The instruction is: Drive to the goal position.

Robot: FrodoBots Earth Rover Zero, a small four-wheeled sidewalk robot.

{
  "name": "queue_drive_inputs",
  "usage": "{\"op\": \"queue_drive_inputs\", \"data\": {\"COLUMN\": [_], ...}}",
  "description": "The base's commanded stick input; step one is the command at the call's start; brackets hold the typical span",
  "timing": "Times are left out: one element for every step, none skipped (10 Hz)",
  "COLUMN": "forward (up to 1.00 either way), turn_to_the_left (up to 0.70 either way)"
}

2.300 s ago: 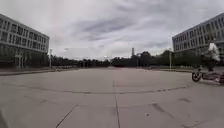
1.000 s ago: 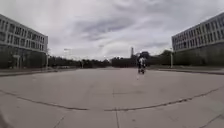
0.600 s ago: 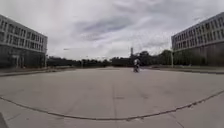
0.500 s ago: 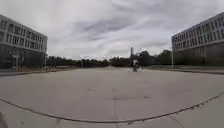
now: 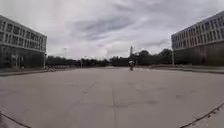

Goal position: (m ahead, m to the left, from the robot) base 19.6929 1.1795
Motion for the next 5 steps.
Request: {"op": "queue_drive_inputs", "data": {"forward": [0.7, 0.7, 0.7, 0.7, 0.7], "turn_to_the_left": [0.0, 0.0, 0.0, 0.0, 0.0]}}
